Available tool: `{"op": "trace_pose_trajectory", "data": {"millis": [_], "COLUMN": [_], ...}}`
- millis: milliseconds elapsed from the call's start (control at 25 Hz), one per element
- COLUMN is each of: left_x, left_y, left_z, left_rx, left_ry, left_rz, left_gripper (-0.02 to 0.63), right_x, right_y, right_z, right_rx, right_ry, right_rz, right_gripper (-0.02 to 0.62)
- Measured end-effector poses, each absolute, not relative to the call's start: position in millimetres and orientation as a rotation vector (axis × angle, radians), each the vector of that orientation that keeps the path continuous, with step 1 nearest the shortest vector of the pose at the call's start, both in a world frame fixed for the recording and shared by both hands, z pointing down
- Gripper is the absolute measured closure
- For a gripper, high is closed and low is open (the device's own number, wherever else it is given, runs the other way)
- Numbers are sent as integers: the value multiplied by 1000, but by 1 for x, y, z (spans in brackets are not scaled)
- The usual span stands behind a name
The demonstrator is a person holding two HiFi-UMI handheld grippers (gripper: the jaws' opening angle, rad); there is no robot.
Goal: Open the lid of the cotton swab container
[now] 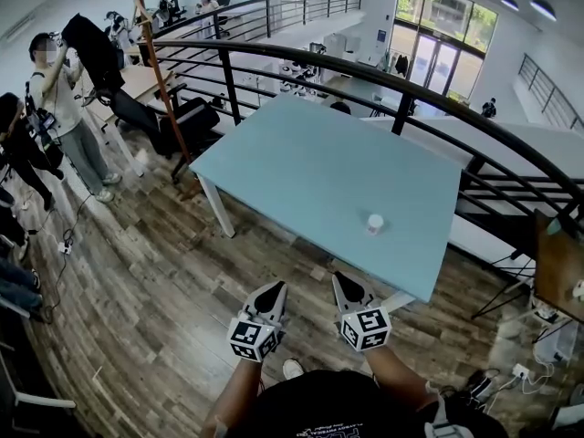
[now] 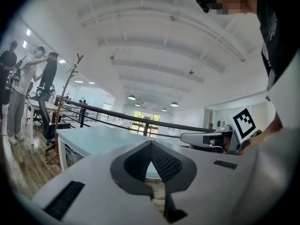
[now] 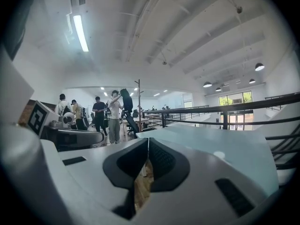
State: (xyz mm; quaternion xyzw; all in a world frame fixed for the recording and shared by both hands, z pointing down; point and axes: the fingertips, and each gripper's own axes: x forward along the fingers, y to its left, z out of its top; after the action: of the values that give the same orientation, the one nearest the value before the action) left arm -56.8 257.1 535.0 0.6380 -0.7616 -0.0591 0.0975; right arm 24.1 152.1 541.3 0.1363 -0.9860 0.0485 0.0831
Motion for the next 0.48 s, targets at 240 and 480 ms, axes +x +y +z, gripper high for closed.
{"op": "trace_pose_trajectory", "data": {"millis": [240,480], "left_x": [-78,-94], "left_y": [262,263], "left_z": [538,540], "left_rx": [1924,1924], "left_ry": [-2252,-2252], "left_rz": [-146,-136], "left_gripper": [594,595], "right_x": [5,-8], "right_y": [157,153], "right_z": [543,543], "right_rx": [424,449], "right_ry": [-2954,-2948], "right_rz": [166,154], "right_gripper": [575,575]}}
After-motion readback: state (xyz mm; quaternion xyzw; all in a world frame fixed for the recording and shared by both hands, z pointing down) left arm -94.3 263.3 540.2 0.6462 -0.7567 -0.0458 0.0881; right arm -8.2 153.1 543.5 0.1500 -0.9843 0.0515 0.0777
